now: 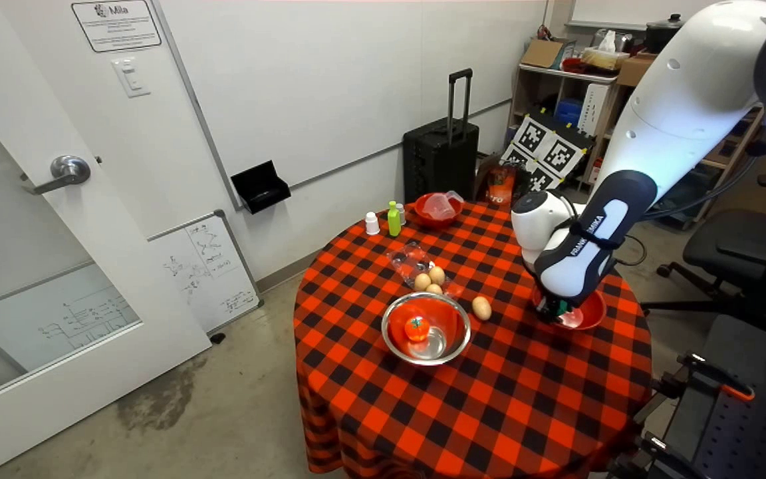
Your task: Put the broccoli in the empty orange bowl
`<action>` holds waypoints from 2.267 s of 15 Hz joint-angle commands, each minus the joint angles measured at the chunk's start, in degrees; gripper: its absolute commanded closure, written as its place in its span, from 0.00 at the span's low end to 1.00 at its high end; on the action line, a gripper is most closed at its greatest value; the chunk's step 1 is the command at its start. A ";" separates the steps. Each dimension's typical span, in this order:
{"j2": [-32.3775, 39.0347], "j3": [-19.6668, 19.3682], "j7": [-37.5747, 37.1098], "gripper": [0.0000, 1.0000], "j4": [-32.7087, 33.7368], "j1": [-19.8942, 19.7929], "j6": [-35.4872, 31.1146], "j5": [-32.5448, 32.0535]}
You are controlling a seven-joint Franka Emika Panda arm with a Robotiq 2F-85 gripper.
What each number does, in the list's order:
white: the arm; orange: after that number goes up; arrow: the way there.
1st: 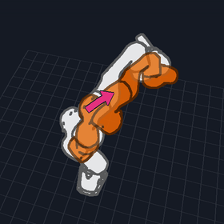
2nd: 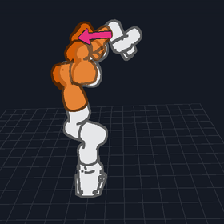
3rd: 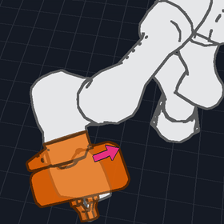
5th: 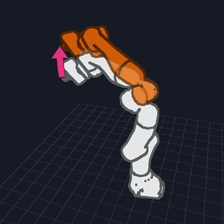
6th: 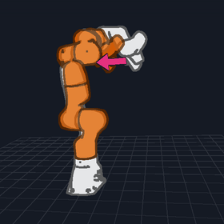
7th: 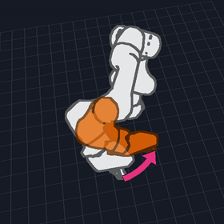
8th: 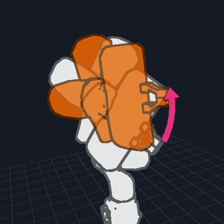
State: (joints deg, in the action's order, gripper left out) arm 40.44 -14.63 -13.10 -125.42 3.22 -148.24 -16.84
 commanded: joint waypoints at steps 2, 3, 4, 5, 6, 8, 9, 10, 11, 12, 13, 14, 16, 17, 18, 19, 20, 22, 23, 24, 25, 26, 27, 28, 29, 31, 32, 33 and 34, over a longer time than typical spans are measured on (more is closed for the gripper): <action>1.40 -0.01 0.02 0.19 2.89 -0.73 1.63 1.29; 1.37 -0.03 0.03 0.13 2.96 -0.89 1.67 1.25; 1.31 -0.05 -0.01 0.05 2.91 -1.03 1.58 1.26; 1.22 -0.06 0.01 0.01 2.83 -1.18 1.45 1.27; 1.09 -0.12 -0.05 0.00 2.71 -1.24 1.35 1.23; 0.21 -0.30 -0.23 0.00 1.95 -1.15 1.01 1.04; -0.37 -0.65 -0.62 0.00 1.48 -0.74 0.92 0.73; -1.44 -1.29 -1.29 0.00 0.63 0.04 0.81 0.14; -2.31 -1.90 -1.90 0.00 0.01 0.77 0.86 -0.39; -3.73 -2.78 -2.74 0.00 -1.13 1.85 0.69 -1.22; -4.99 -3.56 -3.46 0.00 -2.03 2.86 0.68 -2.00; -6.52 -4.42 -4.44 0.00 -3.06 4.05 0.84 -2.98; -9.99 -6.00 -6.62 0.00 -5.32 6.66 1.16 -5.53; -11.55 -6.59 -7.85 0.00 -6.22 7.80 1.47 -7.02; -13.38 -6.88 -8.84 0.00 -7.31 8.75 1.75 -8.57; -15.18 -6.87 -9.67 0.00 -8.29 9.44 2.05 -10.15; -16.86 -6.63 -10.52 0.00 -9.13 10.03 2.52 -11.73; -19.93 -5.49 -11.49 0.00 -10.57 10.56 3.38 -14.41; -21.38 -4.62 -11.35 0.00 -11.23 10.53 3.65 -15.51; -22.68 -3.50 -10.88 0.00 -11.83 10.26 3.82 -16.22; -23.82 -2.45 -11.26 0.00 -12.26 10.20 4.38 -16.71; -20.09 -1.59 -10.58 0.00 -9.58 7.90 3.62 -15.55; -21.28 -0.74 -10.61 0.00 -10.16 7.78 3.96 -15.93; -22.09 -0.24 -10.61 0.00 -10.61 7.72 4.14 -16.04; -22.55 -0.03 -10.61 0.00 -10.91 7.67 4.19 -16.08; -22.73 -0.01 -10.61 0.00 -11.09 7.59 4.19 -16.12; -22.73 -0.01 -10.61 0.00 -11.14 7.59 4.19 -16.12; -22.73 -0.01 -10.61 0.00 -11.18 7.59 4.19 -16.13; -22.73 -0.01 -10.61 0.00 -11.22 7.59 4.19 -16.13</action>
State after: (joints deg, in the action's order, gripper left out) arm 17.92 -17.20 -22.97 -136.86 13.43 -144.58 -31.86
